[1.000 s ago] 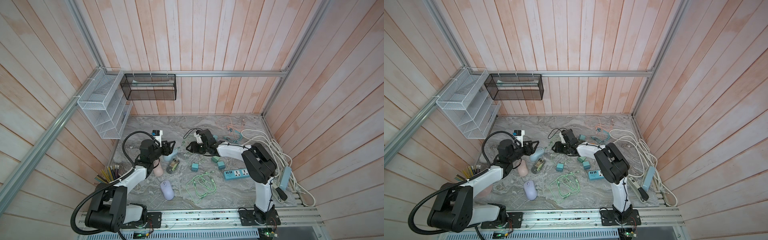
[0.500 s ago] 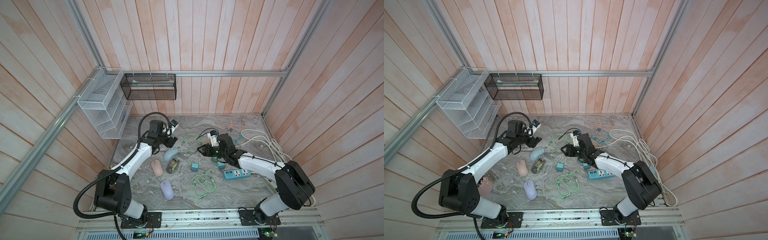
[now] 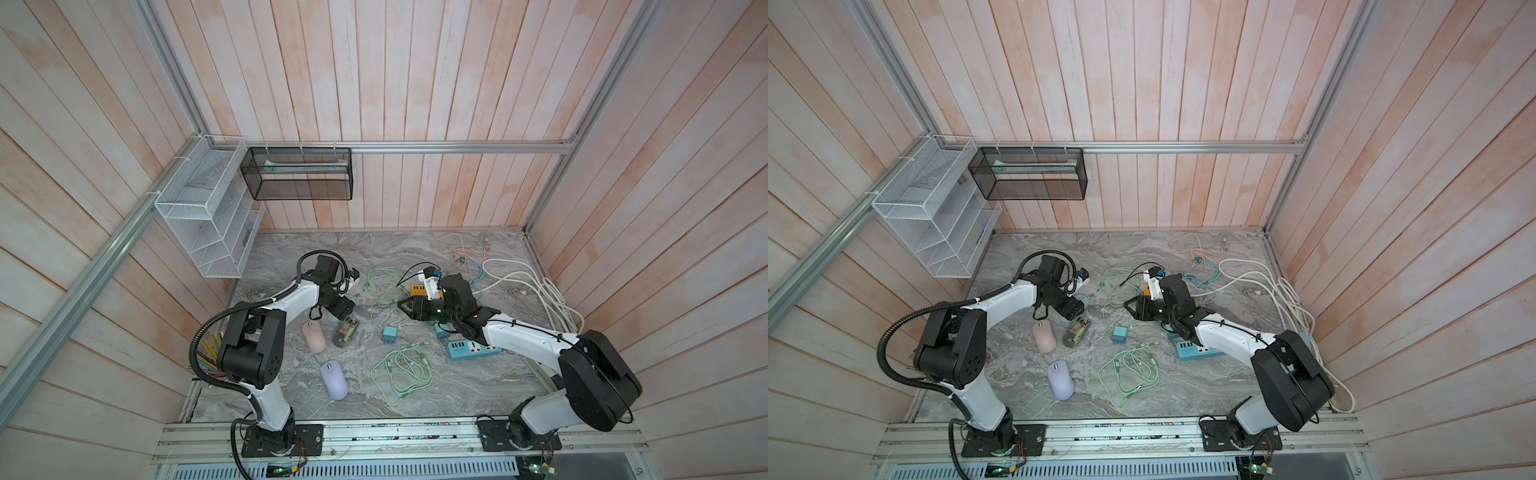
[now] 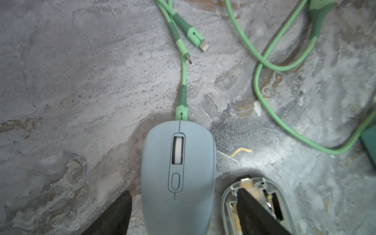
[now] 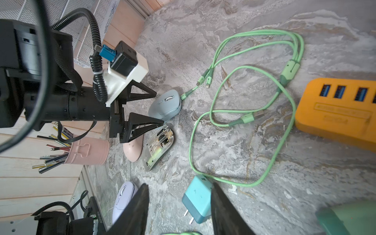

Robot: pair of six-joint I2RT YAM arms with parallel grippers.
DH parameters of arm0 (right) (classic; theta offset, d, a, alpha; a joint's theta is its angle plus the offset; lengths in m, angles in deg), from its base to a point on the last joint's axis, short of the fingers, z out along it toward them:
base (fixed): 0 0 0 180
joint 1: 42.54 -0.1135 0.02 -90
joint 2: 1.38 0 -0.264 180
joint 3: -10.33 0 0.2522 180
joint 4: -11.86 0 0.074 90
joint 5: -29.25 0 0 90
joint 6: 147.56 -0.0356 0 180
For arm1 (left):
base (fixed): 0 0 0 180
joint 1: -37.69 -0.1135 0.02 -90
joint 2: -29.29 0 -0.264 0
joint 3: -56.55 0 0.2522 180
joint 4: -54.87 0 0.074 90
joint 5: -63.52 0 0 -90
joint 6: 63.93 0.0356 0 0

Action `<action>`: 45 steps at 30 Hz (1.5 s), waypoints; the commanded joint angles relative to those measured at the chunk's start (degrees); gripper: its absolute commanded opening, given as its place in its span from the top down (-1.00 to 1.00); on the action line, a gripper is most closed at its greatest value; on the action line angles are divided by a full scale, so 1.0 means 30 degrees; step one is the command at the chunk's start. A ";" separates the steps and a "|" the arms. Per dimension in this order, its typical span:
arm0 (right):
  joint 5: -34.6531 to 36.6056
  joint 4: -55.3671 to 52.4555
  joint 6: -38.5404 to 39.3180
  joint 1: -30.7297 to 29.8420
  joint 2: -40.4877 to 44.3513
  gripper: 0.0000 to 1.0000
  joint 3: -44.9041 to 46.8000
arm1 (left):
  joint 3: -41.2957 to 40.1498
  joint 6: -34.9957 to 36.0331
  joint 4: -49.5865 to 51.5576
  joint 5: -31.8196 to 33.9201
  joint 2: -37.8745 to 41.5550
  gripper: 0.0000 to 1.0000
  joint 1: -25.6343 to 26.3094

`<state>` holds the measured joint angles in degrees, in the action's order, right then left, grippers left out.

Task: Unplug the wireless mouse
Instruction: Pick up the mouse from the center of the board, then remove the power cord from the mouse.

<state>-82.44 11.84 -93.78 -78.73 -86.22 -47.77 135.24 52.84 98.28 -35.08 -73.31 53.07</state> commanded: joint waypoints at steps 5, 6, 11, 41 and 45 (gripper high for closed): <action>-0.0357 0.0824 -0.0037 -0.0123 0.0245 0.00 0.0218 | 0.0067 -0.0330 0.0078 0.1205 -0.1091 -0.64 0.0088; -0.0331 0.0780 0.0027 -0.0108 0.0292 0.00 0.0218 | 0.0038 -0.0379 0.0034 0.1212 -0.1162 -0.61 0.0071; -0.0155 0.0641 0.0064 -0.0112 0.0501 0.00 0.0335 | 0.0124 -0.0234 0.0033 0.0244 -0.0975 -0.10 0.0075; -0.6196 0.5477 -0.2990 -0.0360 0.3465 -0.02 0.0166 | -0.5441 -0.0796 -0.9308 -0.5887 1.1741 0.29 0.2697; -0.6096 0.6363 -0.3560 -0.0505 0.2566 -0.03 -0.0323 | -0.5553 -0.0862 -0.9406 -0.5977 1.1944 0.30 0.2715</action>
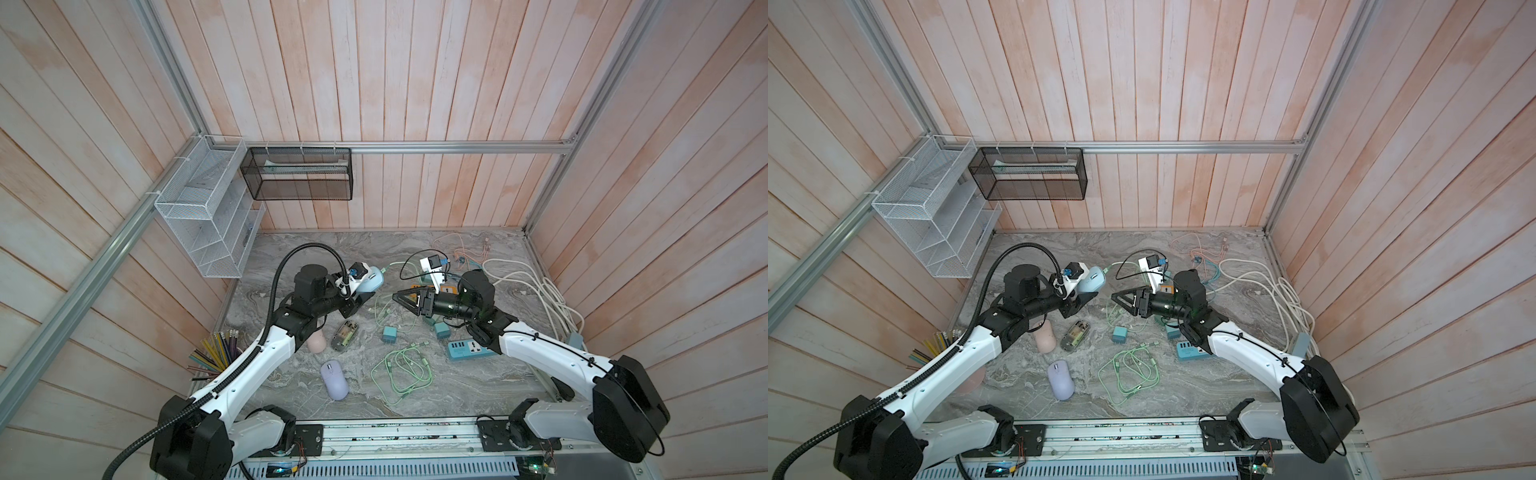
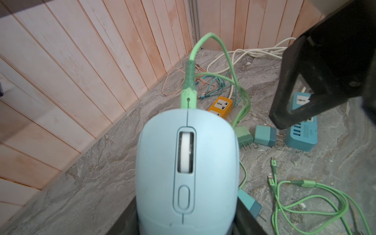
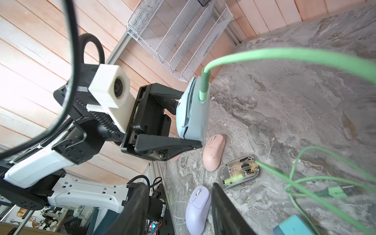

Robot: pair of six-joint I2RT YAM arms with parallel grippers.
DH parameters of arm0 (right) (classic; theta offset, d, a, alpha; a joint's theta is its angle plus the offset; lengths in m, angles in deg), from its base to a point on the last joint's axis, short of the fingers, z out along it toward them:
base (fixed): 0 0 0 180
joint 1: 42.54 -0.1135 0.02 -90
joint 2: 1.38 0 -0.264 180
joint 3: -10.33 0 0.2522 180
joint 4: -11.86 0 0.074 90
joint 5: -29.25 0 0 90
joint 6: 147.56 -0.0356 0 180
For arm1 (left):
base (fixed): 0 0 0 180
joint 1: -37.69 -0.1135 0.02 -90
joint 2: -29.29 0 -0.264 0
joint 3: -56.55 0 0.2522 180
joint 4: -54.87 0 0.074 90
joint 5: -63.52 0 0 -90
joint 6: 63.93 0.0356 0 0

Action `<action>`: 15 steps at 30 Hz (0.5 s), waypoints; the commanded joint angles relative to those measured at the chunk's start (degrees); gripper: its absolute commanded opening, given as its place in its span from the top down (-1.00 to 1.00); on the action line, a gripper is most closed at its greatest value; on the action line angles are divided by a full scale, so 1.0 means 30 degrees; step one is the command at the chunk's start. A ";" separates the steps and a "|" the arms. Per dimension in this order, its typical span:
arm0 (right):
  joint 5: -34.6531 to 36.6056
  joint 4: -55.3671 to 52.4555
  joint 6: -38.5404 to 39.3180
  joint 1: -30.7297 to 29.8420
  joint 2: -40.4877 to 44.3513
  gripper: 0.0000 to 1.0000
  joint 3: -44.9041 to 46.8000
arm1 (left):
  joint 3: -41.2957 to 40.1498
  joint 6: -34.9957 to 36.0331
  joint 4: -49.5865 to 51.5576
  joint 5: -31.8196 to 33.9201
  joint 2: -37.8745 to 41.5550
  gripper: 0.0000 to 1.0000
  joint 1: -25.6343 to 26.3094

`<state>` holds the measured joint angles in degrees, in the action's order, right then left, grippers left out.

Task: Unplug the wireless mouse
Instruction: Remove the power cord from the mouse.

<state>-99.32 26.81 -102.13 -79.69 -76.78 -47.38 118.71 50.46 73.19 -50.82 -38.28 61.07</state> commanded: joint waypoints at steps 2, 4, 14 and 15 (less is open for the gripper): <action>-0.0362 0.1490 -0.0722 -0.0298 -0.0994 -0.02 -0.0901 | -0.0036 -0.0070 -0.0959 -0.0721 0.0344 0.30 0.0059; 0.0002 0.1148 -0.0394 -0.0385 -0.1310 -0.02 -0.1496 | 0.0007 0.0002 -0.0736 -0.0522 0.0303 0.30 0.0111; 0.4703 -0.3437 0.2029 -0.0364 -0.3709 0.00 -0.6071 | 0.0330 0.0310 -0.0027 0.0142 0.0141 0.31 0.0407; 0.4908 -0.3607 0.1998 -0.0335 -0.3958 0.02 -0.6421 | 0.0331 0.0303 -0.0007 0.0187 0.0152 0.31 0.0410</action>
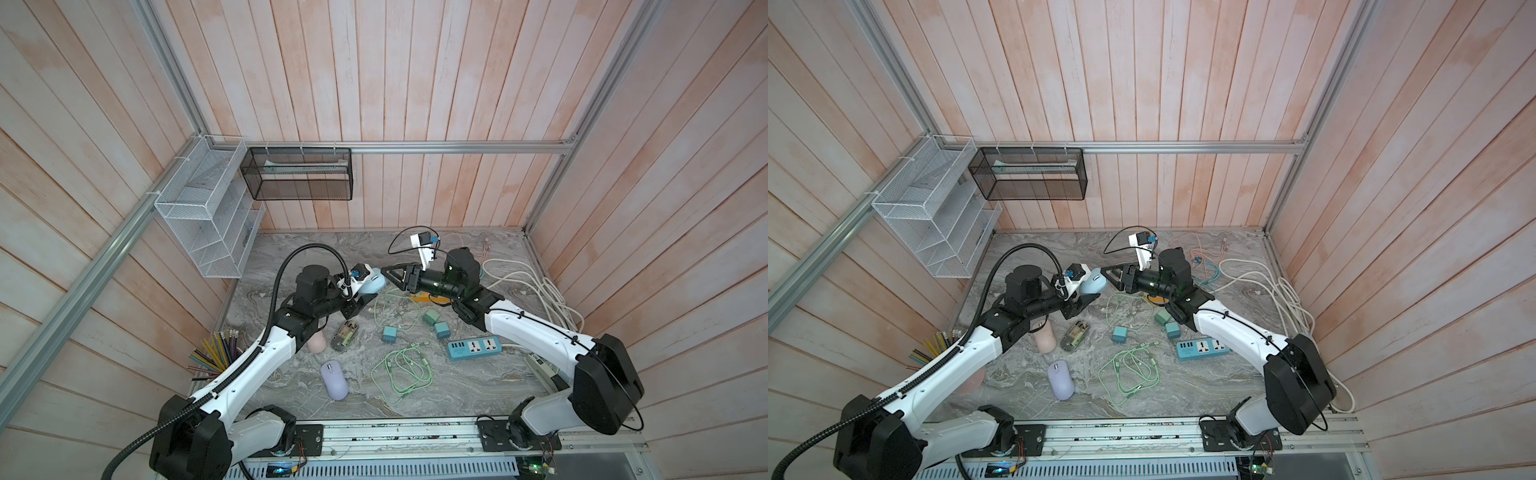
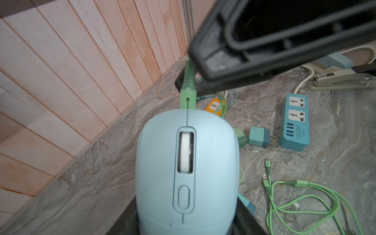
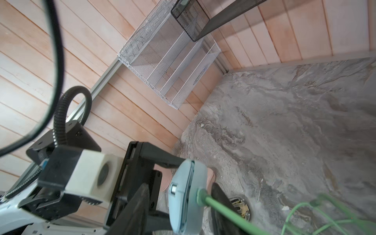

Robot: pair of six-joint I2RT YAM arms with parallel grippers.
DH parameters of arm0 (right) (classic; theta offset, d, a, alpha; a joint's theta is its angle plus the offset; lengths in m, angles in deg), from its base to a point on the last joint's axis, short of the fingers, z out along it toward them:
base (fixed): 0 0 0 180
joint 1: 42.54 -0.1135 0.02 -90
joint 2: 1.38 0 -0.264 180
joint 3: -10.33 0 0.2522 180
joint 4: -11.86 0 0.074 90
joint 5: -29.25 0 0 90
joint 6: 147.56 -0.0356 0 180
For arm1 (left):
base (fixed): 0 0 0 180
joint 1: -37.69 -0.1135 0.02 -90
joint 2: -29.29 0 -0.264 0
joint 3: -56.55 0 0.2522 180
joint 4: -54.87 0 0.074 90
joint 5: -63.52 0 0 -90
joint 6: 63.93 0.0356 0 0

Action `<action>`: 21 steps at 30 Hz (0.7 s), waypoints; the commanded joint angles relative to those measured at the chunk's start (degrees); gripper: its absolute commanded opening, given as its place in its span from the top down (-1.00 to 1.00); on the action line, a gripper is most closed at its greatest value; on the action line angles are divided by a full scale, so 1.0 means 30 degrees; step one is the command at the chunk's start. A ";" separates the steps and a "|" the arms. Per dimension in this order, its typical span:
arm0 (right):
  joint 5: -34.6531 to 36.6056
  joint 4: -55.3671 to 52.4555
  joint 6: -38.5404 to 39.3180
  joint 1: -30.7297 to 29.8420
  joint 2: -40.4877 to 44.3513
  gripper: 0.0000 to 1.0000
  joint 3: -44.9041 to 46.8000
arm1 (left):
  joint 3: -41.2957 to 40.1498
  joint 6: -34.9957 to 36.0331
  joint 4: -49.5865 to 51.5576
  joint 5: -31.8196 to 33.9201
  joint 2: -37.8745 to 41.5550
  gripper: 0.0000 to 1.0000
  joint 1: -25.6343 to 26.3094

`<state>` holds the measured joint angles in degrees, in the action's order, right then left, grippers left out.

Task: Unplug the wireless mouse
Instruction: Remove the power cord from the mouse.

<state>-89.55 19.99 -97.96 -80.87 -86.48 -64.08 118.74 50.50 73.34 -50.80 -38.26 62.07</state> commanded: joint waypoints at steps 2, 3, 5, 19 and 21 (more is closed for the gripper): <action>0.2008 -0.1408 0.0579 0.0085 -0.1067 0.07 -0.1253 | 0.0308 0.0325 0.0005 0.0282 0.0159 0.31 0.0104; 0.2118 -0.1405 0.0526 0.0086 -0.1195 0.13 -0.1393 | 0.0294 0.0326 -0.0003 0.0339 0.0149 0.31 0.0105; 0.2184 -0.1379 0.0482 0.0119 -0.1344 0.50 -0.1594 | 0.0351 0.0336 0.0056 0.0369 0.0153 0.32 0.0105; 0.0899 -0.0522 -0.1105 0.3861 -0.1175 1.00 -0.3491 | 0.0890 0.0757 0.1325 0.2637 -0.1115 0.32 0.0105; 0.0674 -0.0540 -0.1169 0.3907 -0.1507 1.00 -0.4139 | 0.0963 0.0793 0.1509 0.2850 -0.1348 0.32 0.0091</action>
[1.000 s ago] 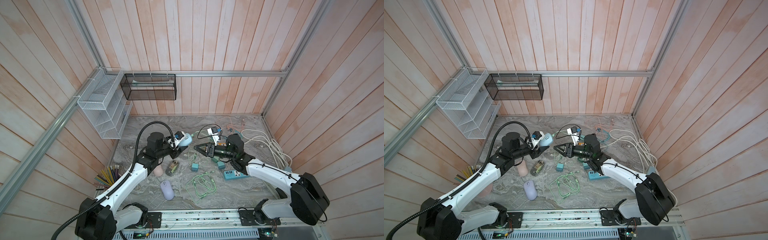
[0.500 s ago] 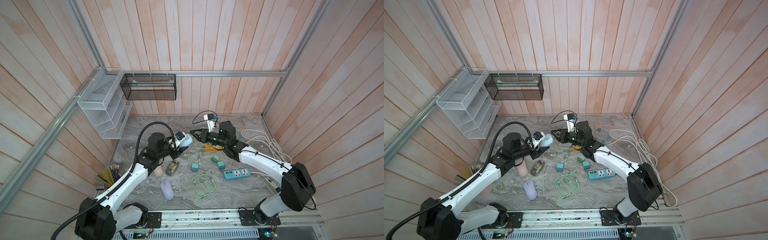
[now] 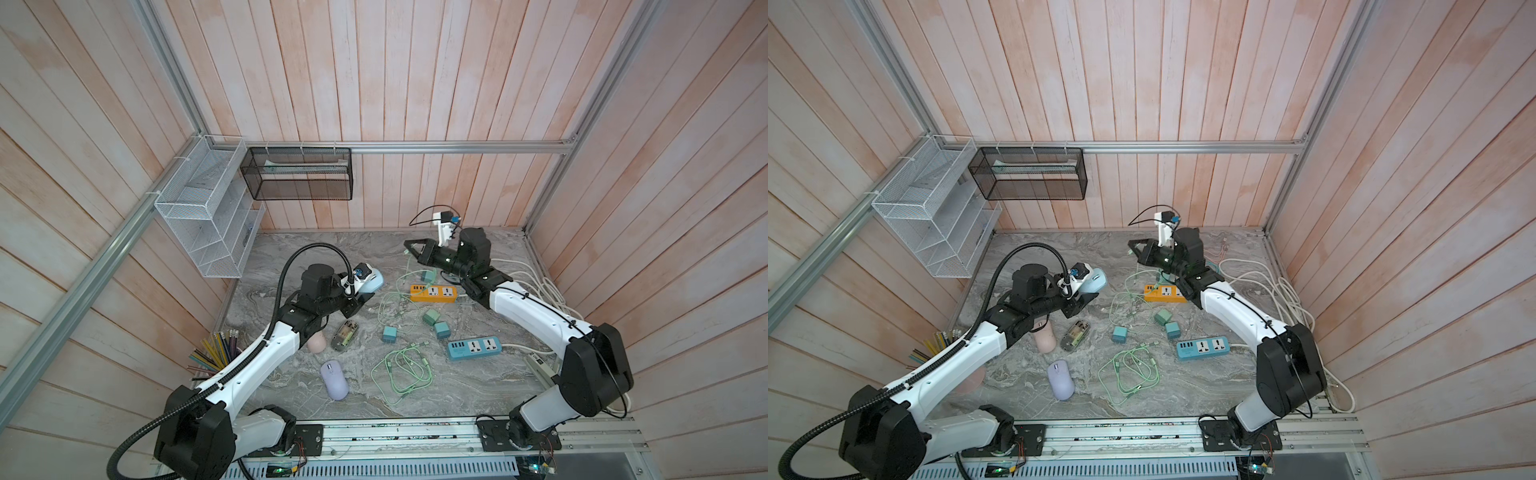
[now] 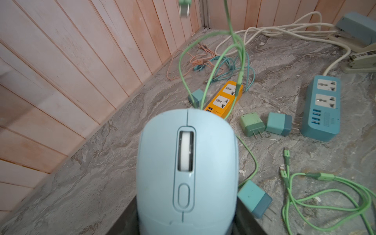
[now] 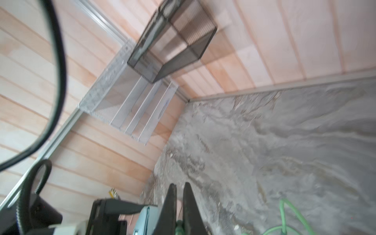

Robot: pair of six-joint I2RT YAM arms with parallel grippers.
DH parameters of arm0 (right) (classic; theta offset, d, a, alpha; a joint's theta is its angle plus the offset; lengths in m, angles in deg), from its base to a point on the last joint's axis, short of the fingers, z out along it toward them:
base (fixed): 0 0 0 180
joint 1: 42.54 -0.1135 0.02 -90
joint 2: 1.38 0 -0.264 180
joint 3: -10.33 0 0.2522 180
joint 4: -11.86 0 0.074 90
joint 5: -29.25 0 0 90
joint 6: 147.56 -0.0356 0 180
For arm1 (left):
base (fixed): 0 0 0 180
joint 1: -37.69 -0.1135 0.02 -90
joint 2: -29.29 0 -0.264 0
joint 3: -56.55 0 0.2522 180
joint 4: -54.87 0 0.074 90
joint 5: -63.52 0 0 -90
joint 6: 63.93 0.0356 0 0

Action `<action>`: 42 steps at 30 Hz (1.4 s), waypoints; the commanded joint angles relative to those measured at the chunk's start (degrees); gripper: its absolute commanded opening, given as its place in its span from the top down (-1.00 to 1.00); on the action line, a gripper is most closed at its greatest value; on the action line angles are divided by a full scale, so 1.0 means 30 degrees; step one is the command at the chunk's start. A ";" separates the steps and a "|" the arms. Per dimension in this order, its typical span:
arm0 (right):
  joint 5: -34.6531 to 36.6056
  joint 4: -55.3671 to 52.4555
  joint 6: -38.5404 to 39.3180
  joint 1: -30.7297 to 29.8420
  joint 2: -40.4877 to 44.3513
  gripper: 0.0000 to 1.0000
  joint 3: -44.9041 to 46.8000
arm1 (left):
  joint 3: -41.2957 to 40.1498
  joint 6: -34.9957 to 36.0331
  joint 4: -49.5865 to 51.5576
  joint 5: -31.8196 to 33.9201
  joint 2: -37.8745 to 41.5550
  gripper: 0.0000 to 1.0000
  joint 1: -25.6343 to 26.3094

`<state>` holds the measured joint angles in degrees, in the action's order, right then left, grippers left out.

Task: Unplug the wireless mouse
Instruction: Remove the power cord from the mouse, then place the mouse at the center of the board, then place the power cord at the center of the board.

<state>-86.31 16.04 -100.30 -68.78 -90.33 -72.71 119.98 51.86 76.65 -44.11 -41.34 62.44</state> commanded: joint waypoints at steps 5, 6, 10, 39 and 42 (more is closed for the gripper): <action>-0.1430 0.1314 -0.1053 -0.0287 -0.1589 1.00 -0.2171 | 0.1421 -0.1178 0.1023 0.2563 -0.2062 0.32 -0.0946; -0.1868 0.1277 -0.1118 -0.0401 -0.2055 1.00 -0.2583 | 0.1690 -0.1828 0.1117 0.3088 -0.2567 0.31 -0.1280; -0.5487 0.0191 -0.0753 -0.1717 -0.5494 1.00 -0.6610 | 0.3489 -0.3853 0.2544 0.3492 -0.5337 0.26 -0.2826; -0.5281 -0.3999 0.2057 -0.2336 -1.2258 0.79 -1.0115 | 0.5188 -0.4593 0.4169 0.4197 -1.0123 -0.84 -0.5016; -0.4411 -0.5216 0.3476 -0.2331 -1.0659 0.04 -0.8132 | 0.5069 -0.4983 0.3746 0.3599 -0.9150 -0.84 -0.5115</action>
<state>-102.00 4.67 -94.68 -75.91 -127.66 -101.15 134.69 38.06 90.42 -30.95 -72.81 47.39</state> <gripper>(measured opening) 0.418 0.919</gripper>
